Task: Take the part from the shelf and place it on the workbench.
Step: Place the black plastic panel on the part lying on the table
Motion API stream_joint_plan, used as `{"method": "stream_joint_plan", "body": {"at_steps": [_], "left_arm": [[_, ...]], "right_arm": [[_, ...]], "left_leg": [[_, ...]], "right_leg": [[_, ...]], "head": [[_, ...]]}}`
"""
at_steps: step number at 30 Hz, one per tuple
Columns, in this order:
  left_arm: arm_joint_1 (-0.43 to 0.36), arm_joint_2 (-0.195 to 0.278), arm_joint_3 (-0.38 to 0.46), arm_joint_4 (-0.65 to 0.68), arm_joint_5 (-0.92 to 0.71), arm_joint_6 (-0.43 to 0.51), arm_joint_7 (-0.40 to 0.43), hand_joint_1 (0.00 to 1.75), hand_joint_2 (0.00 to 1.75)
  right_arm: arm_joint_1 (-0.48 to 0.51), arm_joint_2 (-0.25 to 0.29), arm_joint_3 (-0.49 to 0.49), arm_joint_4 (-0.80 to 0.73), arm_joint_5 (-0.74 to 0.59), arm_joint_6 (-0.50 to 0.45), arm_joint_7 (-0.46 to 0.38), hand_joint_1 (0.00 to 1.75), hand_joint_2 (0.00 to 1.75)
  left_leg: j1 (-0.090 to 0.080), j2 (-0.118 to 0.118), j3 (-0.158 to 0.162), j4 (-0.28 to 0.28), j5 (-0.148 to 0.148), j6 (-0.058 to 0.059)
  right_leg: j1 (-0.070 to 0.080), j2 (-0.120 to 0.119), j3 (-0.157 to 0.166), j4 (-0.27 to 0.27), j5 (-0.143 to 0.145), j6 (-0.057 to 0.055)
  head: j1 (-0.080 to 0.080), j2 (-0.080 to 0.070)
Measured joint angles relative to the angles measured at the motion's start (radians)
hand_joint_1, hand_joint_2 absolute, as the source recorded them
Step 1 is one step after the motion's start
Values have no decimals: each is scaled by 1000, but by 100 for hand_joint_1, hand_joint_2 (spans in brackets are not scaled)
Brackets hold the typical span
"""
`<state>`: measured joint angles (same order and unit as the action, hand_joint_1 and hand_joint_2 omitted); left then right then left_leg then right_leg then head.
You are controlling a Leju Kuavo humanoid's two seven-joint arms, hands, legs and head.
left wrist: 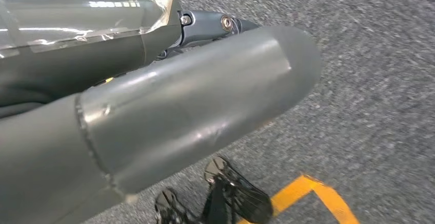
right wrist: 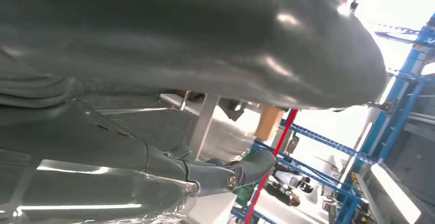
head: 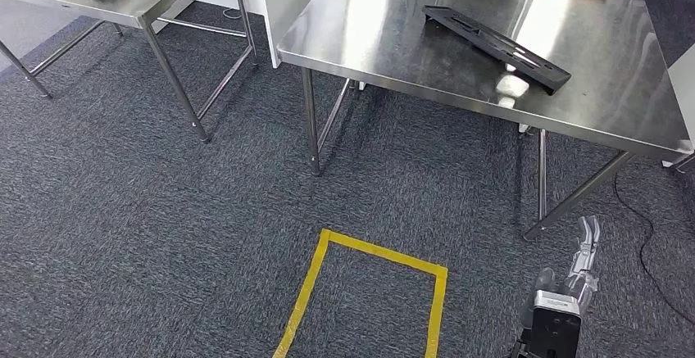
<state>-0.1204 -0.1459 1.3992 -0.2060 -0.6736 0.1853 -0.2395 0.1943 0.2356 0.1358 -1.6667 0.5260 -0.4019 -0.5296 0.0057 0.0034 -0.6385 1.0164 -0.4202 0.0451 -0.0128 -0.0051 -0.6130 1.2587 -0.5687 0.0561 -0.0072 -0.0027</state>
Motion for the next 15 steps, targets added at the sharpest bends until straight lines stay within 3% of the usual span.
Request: {"method": "stream_joint_plan", "body": {"at_steps": [2,4,6,7,9,11,12,13,14,15], "left_arm": [[0,-1,0,0,0,-3,1,0,0],[0,-1,-1,0,-1,-6,2,0,0],[1,0,-2,0,-4,-7,3,0,0],[2,1,-3,0,-6,-8,3,0,0],[5,2,-4,0,-11,-10,3,0,0],[6,3,-5,1,-16,-12,4,0,0],[6,4,-6,1,-18,-14,5,0,0],[6,5,-6,1,-21,-15,5,0,0],[7,6,-7,1,-24,-17,5,0,0],[7,6,-9,1,-27,-18,5,0,0]], "right_arm": [[0,-2,0,1,-6,-8,-4,0,0],[2,-4,1,2,-13,-19,-5,0,0],[6,-8,2,4,-20,-30,-5,0,0],[8,-10,2,5,-23,-36,-5,0,0],[11,-13,5,6,-30,-44,-5,0,0],[15,-16,7,9,-37,-51,-4,0,0],[17,-18,7,11,-40,-54,-4,0,0],[19,-21,7,13,-44,-57,-4,0,0],[22,-23,7,15,-48,-60,-4,0,0],[24,-26,7,16,-54,-63,-5,0,0]], "left_leg": [[-2,-1,-19,1,21,-7],[-3,-1,-26,-1,42,-18],[0,0,-28,-8,59,-32],[2,-1,-30,-5,54,-38],[6,-3,-47,47,-14,-48],[7,-4,-75,168,-117,-57],[7,-5,-84,227,-145,-60],[7,-5,-81,264,-150,-62],[7,-4,-62,267,-134,-62],[7,-4,-25,232,-109,-60]], "right_leg": [[6,1,120,-157,17,-5],[13,2,191,-278,2,-22],[14,2,191,-303,3,-38],[11,1,186,-304,12,-47],[5,-3,171,-306,34,-66],[8,-5,147,-305,55,-77],[9,-6,136,-303,64,-77],[10,-7,125,-300,74,-76],[11,-7,113,-295,81,-73],[11,-8,102,-289,87,-69]], "head": [[1,0],[0,0],[-1,0],[0,0],[-4,0],[-8,0],[-8,0],[-8,0],[-8,0],[-8,0]]}}
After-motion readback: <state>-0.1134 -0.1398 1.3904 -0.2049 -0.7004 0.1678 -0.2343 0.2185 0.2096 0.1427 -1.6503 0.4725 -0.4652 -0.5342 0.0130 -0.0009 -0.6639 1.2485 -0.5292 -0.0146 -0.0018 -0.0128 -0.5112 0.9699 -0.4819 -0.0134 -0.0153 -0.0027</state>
